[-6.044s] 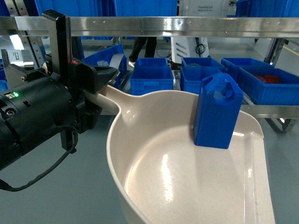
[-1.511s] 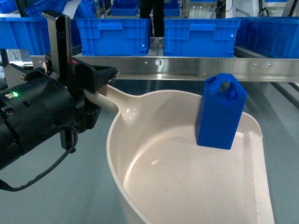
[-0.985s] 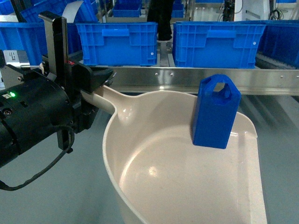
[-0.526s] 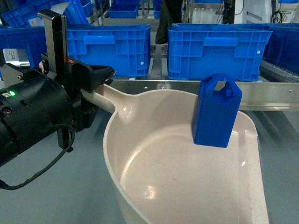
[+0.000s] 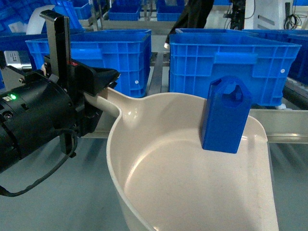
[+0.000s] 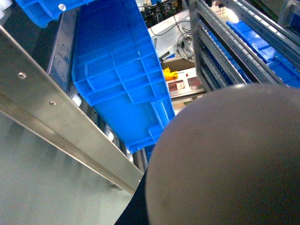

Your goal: Place part in tray to right shelf

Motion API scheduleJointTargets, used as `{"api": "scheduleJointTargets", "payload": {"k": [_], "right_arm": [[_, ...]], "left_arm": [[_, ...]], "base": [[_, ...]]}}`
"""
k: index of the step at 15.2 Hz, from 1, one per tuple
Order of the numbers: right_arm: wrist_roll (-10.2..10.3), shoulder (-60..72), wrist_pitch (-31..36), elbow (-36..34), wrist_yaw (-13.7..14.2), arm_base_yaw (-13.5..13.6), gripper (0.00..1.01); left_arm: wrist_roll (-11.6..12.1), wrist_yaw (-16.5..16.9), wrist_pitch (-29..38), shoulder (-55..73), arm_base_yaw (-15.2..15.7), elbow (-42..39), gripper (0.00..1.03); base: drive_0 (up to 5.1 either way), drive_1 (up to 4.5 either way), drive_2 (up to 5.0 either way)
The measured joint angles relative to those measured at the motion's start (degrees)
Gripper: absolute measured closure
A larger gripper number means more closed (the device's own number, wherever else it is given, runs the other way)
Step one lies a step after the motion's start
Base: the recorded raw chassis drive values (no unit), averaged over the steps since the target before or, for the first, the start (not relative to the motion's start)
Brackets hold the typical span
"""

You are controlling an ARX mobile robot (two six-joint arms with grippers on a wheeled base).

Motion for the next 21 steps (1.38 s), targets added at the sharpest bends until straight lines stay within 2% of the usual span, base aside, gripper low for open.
{"api": "scheduleJointTargets", "payload": {"k": [7,9,15,21], "right_arm": [[0.0,-0.02,0.02,0.0,0.0,0.0,0.03],[0.0,0.0,-0.04,0.0,-0.02,0.0,0.03],[-0.02,-0.02,-0.02,0.0,-0.02,0.0,0.03],[0.0,-0.02,-0.02,0.0,0.0,0.0,0.03]], "left_arm": [[0.09,0.24,0.0,0.0,-0.07,0.0,0.91],[0.0,-0.66,0.02,0.0,0.68,0.0,0.91],[0.07,0.02,0.0,0.0,0.02,0.0,0.91],[0.04,-0.11,0.0,0.0,0.13,0.0,0.91]], "base": [[-0.4,3.57,-4.3],[-0.4,3.57,-4.3],[-0.4,3.57,-4.3],[0.0,0.0,0.0]]}}
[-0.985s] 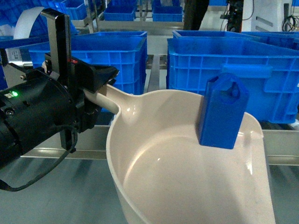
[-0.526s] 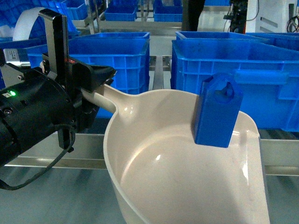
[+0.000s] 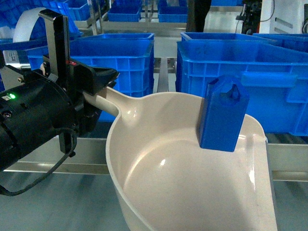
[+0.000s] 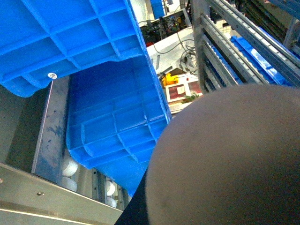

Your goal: Place part in tray to right shelf

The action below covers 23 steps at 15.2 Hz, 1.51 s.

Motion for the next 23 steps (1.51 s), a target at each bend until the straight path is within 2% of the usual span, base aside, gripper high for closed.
{"api": "scheduleJointTargets", "payload": {"k": [23], "right_arm": [[0.0,0.0,0.0,0.0,0.0,0.0,0.03]], "left_arm": [[0.0,0.0,0.0,0.0,0.0,0.0,0.91]], "base": [[0.0,0.0,0.0]]}}
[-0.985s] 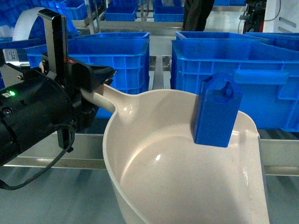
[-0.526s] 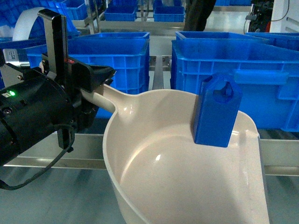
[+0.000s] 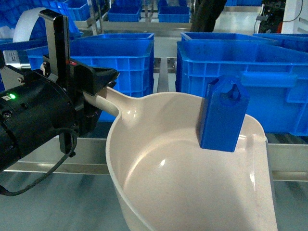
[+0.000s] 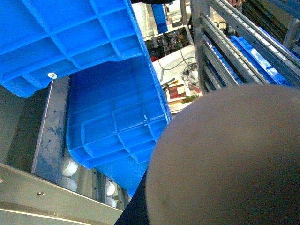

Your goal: Place part in tray to right shelf

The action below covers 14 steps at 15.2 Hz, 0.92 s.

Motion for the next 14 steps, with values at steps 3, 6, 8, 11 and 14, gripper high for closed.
{"api": "scheduleJointTargets", "payload": {"k": [3,6,8,11,14], "right_arm": [[0.0,0.0,0.0,0.0,0.0,0.0,0.03],[0.0,0.0,0.0,0.0,-0.02,0.0,0.03],[0.0,0.0,0.0,0.0,0.0,0.0,0.03],[0.0,0.0,0.0,0.0,0.0,0.0,0.03],[0.0,0.0,0.0,0.0,0.0,0.0,0.03]], "left_arm": [[0.0,0.0,0.0,0.0,0.0,0.0,0.91],[0.0,0.0,0.0,0.0,0.0,0.0,0.91],[0.0,0.0,0.0,0.0,0.0,0.0,0.91],[-2.21,-16.72,-1.51,-6.12,-1.14,1.22,0.91],[-3.28,-17.4,-4.09,-8.52,1.62,3.04,0.91]], "base": [[0.0,0.0,0.0],[0.0,0.0,0.0],[0.0,0.0,0.0],[0.0,0.0,0.0],[0.0,0.0,0.0]]}}
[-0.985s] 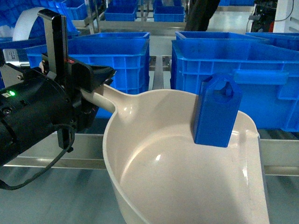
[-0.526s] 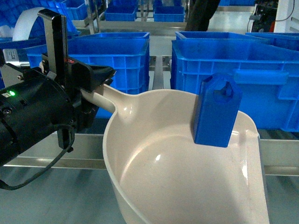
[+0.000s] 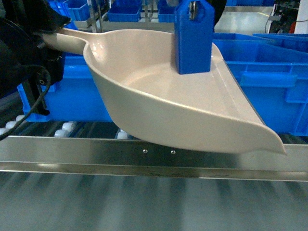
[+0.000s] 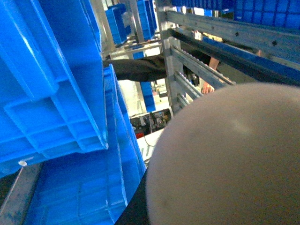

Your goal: Place part in tray to right shelf

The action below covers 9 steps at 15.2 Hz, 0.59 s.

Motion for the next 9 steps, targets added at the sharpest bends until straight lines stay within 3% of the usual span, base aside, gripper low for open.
{"api": "scheduleJointTargets", "payload": {"k": [5,9], "right_arm": [[0.0,0.0,0.0,0.0,-0.02,0.0,0.03],[0.0,0.0,0.0,0.0,-0.02,0.0,0.03]], "left_arm": [[-2.32,-4.57,-20.15,-5.57,8.55,12.52,0.91],[0.48,-11.65,-35.98,-0.5,14.23,27.17,0.91]], "base": [[0.0,0.0,0.0],[0.0,0.0,0.0]]}}
